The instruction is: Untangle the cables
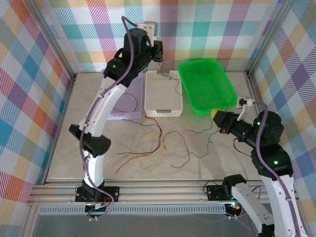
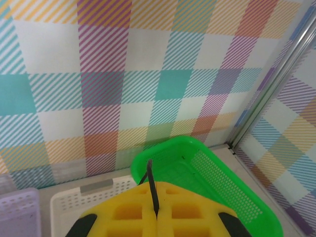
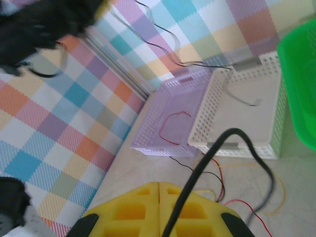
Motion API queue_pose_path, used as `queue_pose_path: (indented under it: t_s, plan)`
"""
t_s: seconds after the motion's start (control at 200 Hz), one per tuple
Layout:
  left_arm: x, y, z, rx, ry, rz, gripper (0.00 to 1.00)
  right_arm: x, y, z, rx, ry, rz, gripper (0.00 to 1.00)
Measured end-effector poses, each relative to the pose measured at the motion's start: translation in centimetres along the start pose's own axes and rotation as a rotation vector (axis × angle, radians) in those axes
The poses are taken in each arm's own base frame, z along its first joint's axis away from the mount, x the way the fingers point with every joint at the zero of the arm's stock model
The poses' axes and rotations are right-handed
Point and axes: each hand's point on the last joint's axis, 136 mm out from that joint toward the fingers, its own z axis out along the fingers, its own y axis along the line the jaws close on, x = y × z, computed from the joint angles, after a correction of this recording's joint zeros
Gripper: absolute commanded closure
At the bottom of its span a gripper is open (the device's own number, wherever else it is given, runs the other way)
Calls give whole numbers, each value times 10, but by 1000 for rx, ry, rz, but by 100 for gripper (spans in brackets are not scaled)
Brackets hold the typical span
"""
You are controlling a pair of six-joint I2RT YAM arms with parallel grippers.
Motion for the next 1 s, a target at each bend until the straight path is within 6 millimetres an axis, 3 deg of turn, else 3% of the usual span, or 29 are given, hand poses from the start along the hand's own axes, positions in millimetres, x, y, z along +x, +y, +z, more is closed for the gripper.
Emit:
queue_pose_path:
  t_s: [0.14,0.315,0.57,0.805,1.0]
  plan:
    - [22,2,33,-1,32,-21,100,-16,24,-15,-43,-31,-27,100]
    - [66,9,73,-24,113,-27,100,-37,50,-30,-81,-66,-59,100]
    - [125,19,111,-48,224,-15,100,-72,83,-48,-130,-134,-112,100]
    - [168,23,127,-48,317,-12,100,-97,100,-34,-183,-129,-95,100]
    - [228,35,133,-70,444,-5,92,-119,109,-15,-215,-108,-95,100]
